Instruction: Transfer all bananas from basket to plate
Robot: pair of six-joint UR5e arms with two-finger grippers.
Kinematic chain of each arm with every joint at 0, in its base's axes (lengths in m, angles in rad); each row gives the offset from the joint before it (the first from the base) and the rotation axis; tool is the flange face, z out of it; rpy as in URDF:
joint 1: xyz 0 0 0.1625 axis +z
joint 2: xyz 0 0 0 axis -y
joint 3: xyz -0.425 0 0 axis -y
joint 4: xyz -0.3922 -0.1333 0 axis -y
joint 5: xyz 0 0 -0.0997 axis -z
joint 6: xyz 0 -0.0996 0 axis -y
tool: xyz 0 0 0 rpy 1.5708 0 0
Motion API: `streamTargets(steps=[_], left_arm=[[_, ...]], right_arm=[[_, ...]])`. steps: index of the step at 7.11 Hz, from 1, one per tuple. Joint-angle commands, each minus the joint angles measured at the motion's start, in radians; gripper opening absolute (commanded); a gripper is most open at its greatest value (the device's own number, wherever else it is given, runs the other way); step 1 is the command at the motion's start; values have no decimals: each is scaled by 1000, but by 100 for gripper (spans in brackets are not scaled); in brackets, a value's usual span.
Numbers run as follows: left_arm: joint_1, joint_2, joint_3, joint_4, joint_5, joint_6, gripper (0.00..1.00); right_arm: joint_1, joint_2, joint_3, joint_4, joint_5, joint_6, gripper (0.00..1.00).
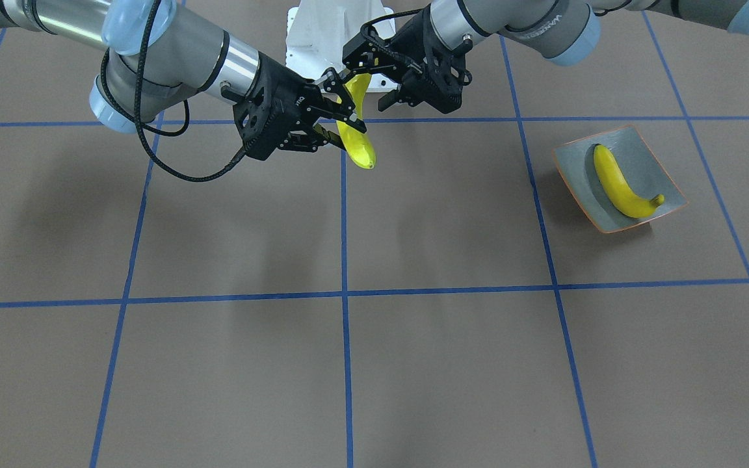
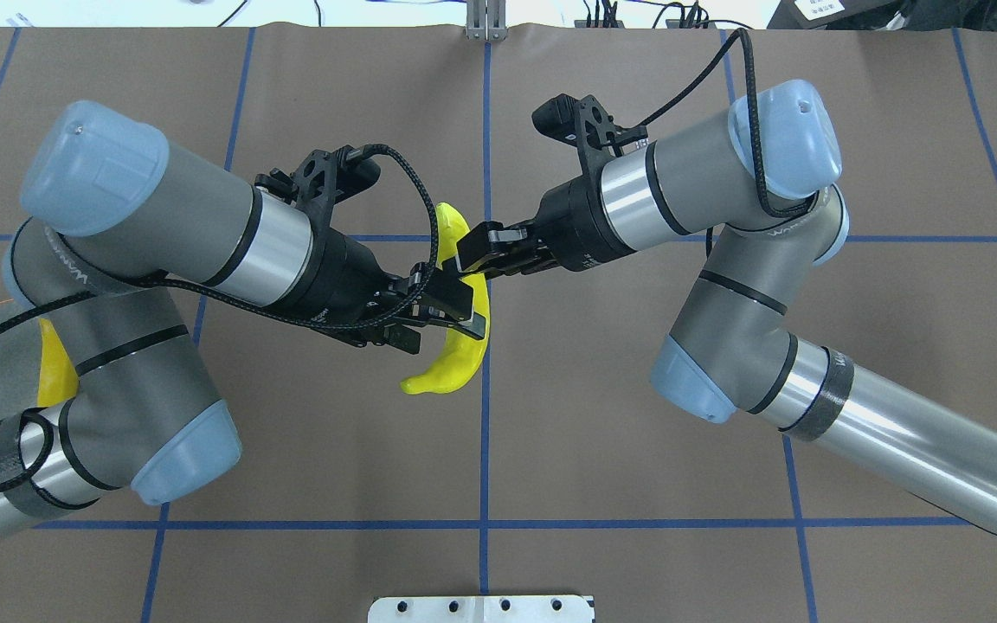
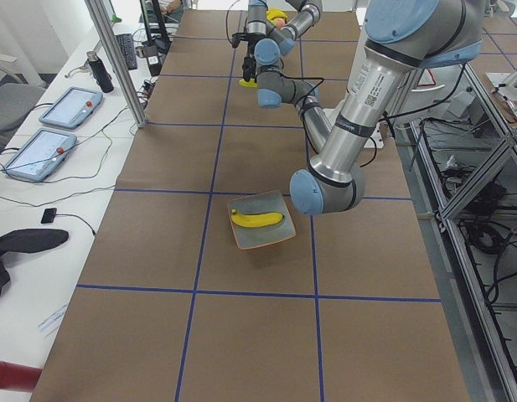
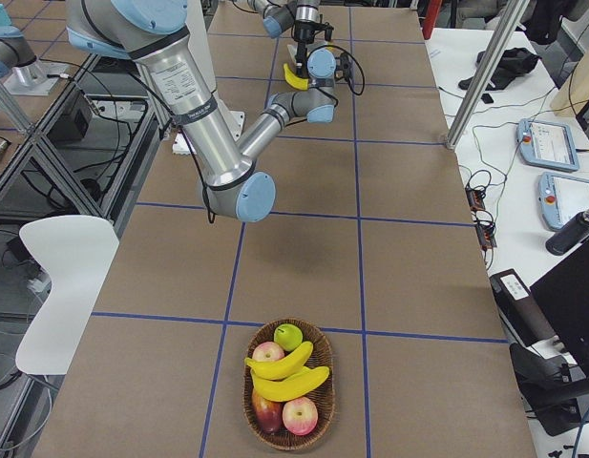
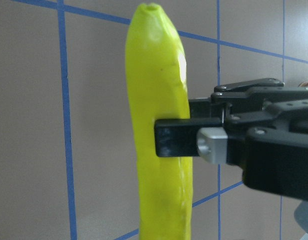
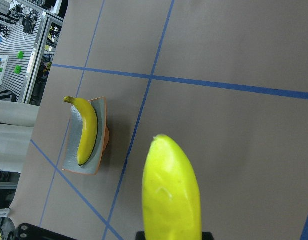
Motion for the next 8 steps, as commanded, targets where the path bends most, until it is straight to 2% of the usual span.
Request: streamTargets(steps=[1,4,5,6,8], left_arm=[[8,0,2,0,6,0,87],[26,-6,2,0,31,-4,82],[26,-6,0,0,31,-6,57],[26,-6,2,0,31,-4,1],[26,-6,0,8,31,-6,0]], right_arm=[[-2,-2,0,26,-1,15,0],[-2,-3,0,65,-1,46,0],[-2,-3,0,66,-1,46,0],[-2,-3,0,66,-1,46,0],[-2,-3,0,66,-1,46,0]])
